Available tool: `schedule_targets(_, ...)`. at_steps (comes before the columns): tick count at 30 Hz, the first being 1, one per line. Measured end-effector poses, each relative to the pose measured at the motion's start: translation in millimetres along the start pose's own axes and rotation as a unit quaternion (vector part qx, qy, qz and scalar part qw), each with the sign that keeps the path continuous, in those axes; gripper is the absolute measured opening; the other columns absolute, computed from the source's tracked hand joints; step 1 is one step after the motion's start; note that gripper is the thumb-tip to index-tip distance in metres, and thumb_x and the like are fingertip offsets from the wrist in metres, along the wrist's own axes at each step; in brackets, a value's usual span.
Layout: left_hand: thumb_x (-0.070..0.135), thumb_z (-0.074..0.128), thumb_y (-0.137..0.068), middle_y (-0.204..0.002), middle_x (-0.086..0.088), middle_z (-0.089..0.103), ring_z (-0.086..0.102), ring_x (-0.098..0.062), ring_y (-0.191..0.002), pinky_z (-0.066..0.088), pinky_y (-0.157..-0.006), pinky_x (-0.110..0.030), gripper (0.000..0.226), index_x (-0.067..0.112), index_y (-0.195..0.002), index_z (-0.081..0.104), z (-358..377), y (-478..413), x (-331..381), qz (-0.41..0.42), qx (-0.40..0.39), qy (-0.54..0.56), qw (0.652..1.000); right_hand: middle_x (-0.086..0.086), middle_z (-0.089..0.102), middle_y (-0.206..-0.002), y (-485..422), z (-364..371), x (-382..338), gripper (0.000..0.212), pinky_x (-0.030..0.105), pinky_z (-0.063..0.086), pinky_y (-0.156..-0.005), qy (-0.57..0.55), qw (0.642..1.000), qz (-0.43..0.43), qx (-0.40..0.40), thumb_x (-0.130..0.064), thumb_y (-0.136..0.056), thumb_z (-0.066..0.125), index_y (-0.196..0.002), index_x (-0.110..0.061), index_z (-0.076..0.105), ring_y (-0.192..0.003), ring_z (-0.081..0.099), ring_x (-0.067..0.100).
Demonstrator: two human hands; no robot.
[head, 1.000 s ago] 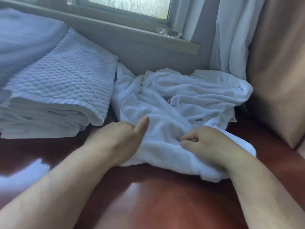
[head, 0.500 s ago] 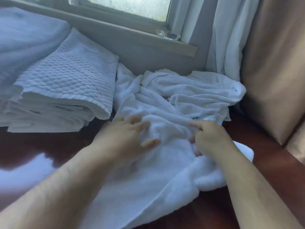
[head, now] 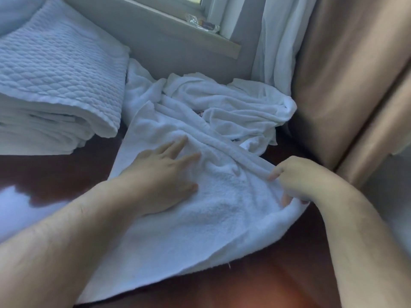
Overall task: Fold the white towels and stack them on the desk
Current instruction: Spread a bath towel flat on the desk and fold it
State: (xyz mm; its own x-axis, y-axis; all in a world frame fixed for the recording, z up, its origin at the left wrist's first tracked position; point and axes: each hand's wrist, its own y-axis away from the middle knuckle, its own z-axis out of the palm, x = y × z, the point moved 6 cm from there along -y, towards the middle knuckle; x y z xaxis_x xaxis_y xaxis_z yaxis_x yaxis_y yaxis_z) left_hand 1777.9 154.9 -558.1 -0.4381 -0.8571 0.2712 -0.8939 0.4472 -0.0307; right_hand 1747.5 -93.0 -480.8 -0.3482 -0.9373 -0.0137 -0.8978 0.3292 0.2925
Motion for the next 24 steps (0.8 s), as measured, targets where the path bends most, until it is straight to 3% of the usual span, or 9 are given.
schedule_targets(2,0.073,0.032,-0.089,-0.168,0.007,-0.012,0.011,-0.017,-0.152,0.014,-0.118,-0.041,0.07,0.054,-0.149,0.001,1,2,3,0.009,0.003,-0.021,1.0,-0.001,0.071,-0.087,2,-3,3,0.051,0.033,0.058,-0.068,-0.002,1.0,0.001,0.031,0.006,-0.091,0.049,-0.117,-0.03,0.072,-0.07,0.061,0.016)
schedule_targets(4,0.083,0.028,-0.082,-0.168,0.004,-0.011,0.015,-0.021,-0.15,0.017,-0.117,-0.042,0.078,0.054,-0.148,-0.003,1,4,4,-0.003,0.0,-0.041,0.999,-0.009,0.064,-0.1,4,-7,-1,0.057,0.024,0.05,-0.061,-0.031,0.993,-0.043,0.105,0.006,-0.088,0.045,-0.101,-0.039,0.076,-0.076,0.06,0.011)
schedule_targets(7,0.091,0.017,-0.068,-0.168,0.001,-0.006,0.017,-0.024,-0.147,0.024,-0.114,-0.045,0.089,0.055,-0.148,-0.002,-2,8,6,-0.016,-0.003,-0.056,0.998,-0.013,0.062,-0.098,6,4,-13,0.052,0.019,0.048,-0.065,-0.089,0.983,-0.102,0.121,0.005,-0.082,0.042,-0.076,-0.034,0.077,-0.086,0.059,0.003)
schedule_targets(11,0.088,0.017,-0.067,-0.154,0.003,0.028,0.032,-0.023,-0.134,0.037,-0.104,-0.044,0.085,0.055,-0.146,0.016,-7,11,7,-0.03,0.013,-0.06,0.998,0.004,0.07,-0.09,-4,24,23,0.021,0.04,0.062,-0.072,-0.053,0.995,0.035,0.079,-0.007,-0.09,0.052,-0.089,-0.013,0.073,-0.076,0.07,0.021)
schedule_targets(13,0.083,0.029,-0.076,-0.134,0.006,0.043,0.044,-0.02,-0.12,0.045,-0.092,-0.04,0.071,0.055,-0.142,0.025,-11,11,10,-0.031,0.035,-0.046,0.998,0.009,0.066,-0.08,-4,24,38,0.018,0.037,0.058,-0.061,-0.036,0.994,0.068,0.082,-0.011,-0.094,0.05,-0.079,-0.01,0.061,-0.068,0.068,0.026)
schedule_targets(15,0.077,0.036,-0.084,-0.124,0.008,0.048,0.053,-0.019,-0.109,0.049,-0.081,-0.037,0.067,0.051,-0.145,0.027,-14,10,14,-0.038,0.044,-0.017,0.998,0.003,0.061,-0.081,-6,23,37,0.02,0.03,0.045,-0.055,0.019,0.993,0.039,0.109,-0.01,-0.089,0.042,-0.074,-0.014,0.056,-0.066,0.058,0.02)
schedule_targets(17,0.072,0.037,-0.09,-0.123,0.006,0.054,0.058,-0.02,-0.104,0.049,-0.074,-0.036,0.068,0.037,-0.148,0.032,-18,11,16,-0.058,0.056,-0.007,0.997,-0.008,0.059,-0.097,-4,23,20,0.036,0.029,0.048,-0.066,-0.042,0.986,-0.051,0.153,-0.016,-0.078,0.037,-0.094,-0.024,0.068,-0.084,0.06,0.016)
schedule_targets(20,0.07,0.03,-0.093,-0.1,0.004,0.061,0.058,-0.016,-0.084,0.045,-0.064,-0.033,0.056,0.026,-0.112,0.06,-24,16,12,-0.092,0.072,-0.021,0.993,-0.016,0.066,-0.102,1,24,-7,0.048,0.019,0.047,-0.068,-0.228,0.95,-0.161,0.141,-0.015,-0.081,0.037,-0.103,-0.04,0.072,-0.094,0.061,0.003)
schedule_targets(24,0.071,0.026,-0.093,-0.085,0.005,0.058,0.054,-0.013,-0.077,0.038,-0.06,-0.032,0.06,0.024,-0.08,0.061,-21,20,13,-0.106,0.053,-0.038,0.992,-0.01,0.072,-0.089,-9,24,6,0.048,0.022,0.05,-0.07,-0.212,0.965,-0.118,0.103,0.002,-0.084,0.041,-0.088,-0.031,0.075,-0.091,0.067,0.011)
